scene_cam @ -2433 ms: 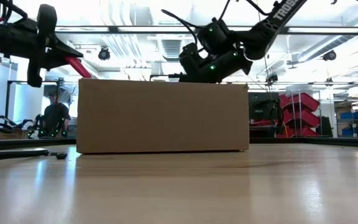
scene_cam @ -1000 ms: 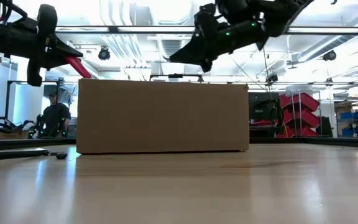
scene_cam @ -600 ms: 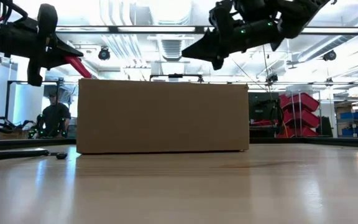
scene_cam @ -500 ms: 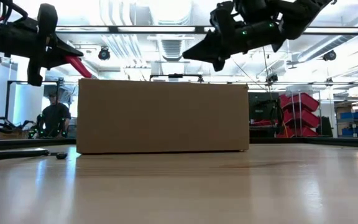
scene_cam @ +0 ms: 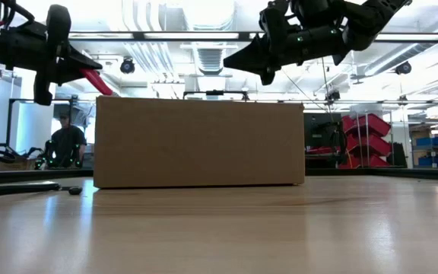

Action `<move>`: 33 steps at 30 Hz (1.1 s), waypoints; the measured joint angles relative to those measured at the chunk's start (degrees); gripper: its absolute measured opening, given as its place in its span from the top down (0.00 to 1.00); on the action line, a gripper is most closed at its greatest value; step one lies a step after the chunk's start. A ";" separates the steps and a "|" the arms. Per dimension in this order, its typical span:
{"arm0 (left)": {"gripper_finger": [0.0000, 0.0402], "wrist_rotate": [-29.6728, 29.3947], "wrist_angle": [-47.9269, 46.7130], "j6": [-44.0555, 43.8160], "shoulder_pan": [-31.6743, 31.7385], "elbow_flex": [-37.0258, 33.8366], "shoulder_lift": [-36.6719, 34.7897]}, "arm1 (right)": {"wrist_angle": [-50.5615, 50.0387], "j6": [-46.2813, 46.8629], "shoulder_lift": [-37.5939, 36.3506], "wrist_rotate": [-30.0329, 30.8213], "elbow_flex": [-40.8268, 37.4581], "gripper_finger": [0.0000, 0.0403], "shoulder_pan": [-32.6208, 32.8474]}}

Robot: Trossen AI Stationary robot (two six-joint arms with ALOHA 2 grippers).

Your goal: Unpack boxes

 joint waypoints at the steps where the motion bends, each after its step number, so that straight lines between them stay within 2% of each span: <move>1: 0.92 0.00 0.00 0.01 0.00 0.00 0.02 | 0.16 0.01 -0.01 0.00 0.00 1.00 0.00; 33: 0.92 0.03 0.06 0.10 -0.02 0.00 0.08 | -0.19 0.47 0.06 0.00 0.04 1.00 -0.01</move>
